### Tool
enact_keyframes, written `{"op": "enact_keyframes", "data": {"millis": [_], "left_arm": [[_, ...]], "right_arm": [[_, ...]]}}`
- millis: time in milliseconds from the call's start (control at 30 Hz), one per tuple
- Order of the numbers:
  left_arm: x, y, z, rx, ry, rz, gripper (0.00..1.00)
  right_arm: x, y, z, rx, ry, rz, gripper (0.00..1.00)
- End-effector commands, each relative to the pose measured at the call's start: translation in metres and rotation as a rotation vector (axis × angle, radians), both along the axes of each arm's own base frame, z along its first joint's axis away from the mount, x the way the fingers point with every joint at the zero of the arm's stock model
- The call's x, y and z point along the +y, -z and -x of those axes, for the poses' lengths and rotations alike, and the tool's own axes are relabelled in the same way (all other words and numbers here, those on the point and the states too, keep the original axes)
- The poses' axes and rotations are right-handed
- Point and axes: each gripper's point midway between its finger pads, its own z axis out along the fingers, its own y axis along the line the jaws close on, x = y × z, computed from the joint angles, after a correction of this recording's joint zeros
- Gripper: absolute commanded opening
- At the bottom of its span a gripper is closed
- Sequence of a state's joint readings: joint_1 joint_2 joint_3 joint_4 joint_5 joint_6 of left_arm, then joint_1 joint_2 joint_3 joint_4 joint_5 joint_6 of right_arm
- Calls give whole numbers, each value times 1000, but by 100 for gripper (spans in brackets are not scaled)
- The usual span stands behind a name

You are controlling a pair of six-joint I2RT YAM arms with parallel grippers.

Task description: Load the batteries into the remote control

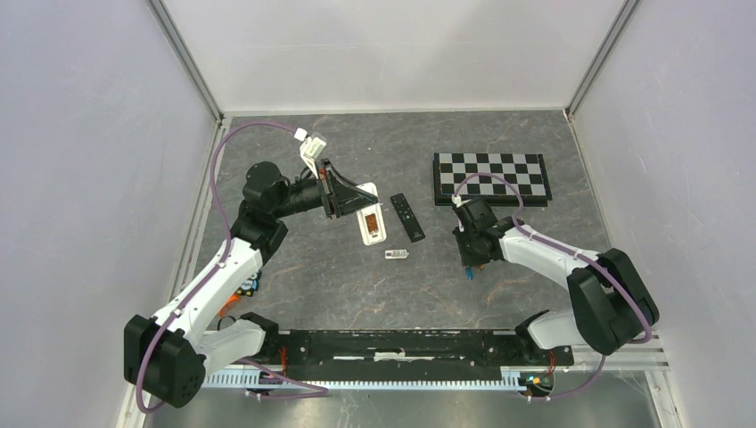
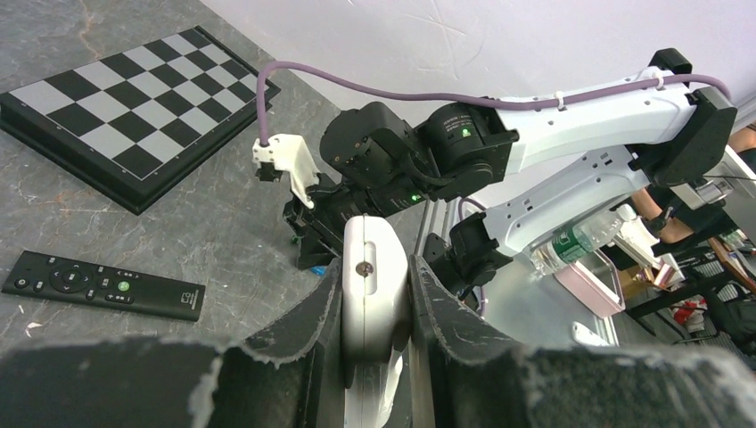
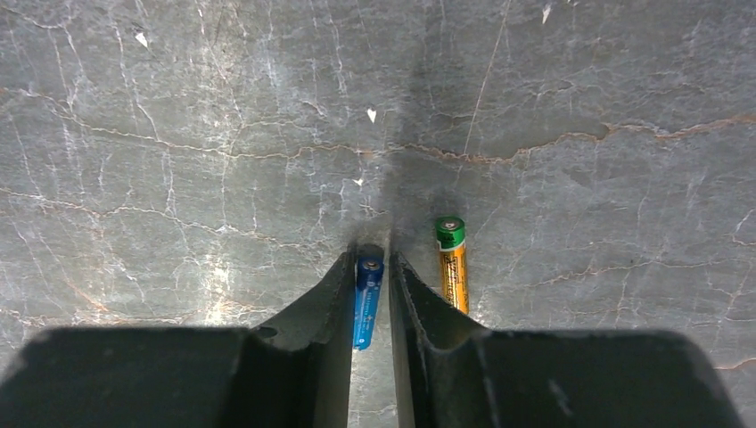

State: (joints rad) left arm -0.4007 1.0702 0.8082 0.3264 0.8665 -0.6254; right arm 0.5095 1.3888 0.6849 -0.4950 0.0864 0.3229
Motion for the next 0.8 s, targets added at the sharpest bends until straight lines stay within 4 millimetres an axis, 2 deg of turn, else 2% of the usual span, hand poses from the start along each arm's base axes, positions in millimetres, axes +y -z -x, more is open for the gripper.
{"op": "enact_keyframes", "data": {"millis": [0, 67, 167, 233, 300, 433, 533, 667, 767], "left_arm": [[3, -18, -3, -96, -20, 4, 2], [3, -18, -6, -93, -36, 2, 2], [5, -15, -15, -73, -90, -2, 2], [7, -11, -26, -40, -148, 3, 2], [8, -6, -36, -2, -191, 7, 2], [8, 4, -54, 94, -260, 30, 2], [5, 8, -63, 159, -284, 64, 2], [-2, 9, -70, 221, -290, 105, 2], [-8, 6, -72, 252, -280, 131, 2]], "right_arm": [[-4, 8, 10, 47, -17, 17, 21], [-4, 8, 9, 41, -18, 16, 14], [5, -1, -2, -21, -23, -31, 10], [21, -18, -16, -111, -33, -122, 8], [38, -46, -34, -226, -47, -222, 6], [78, -123, -58, -473, -140, -473, 6], [101, -191, -67, -656, -212, -646, 6], [124, -264, -65, -790, -285, -839, 7], [140, -308, -58, -858, -329, -945, 7]]}}
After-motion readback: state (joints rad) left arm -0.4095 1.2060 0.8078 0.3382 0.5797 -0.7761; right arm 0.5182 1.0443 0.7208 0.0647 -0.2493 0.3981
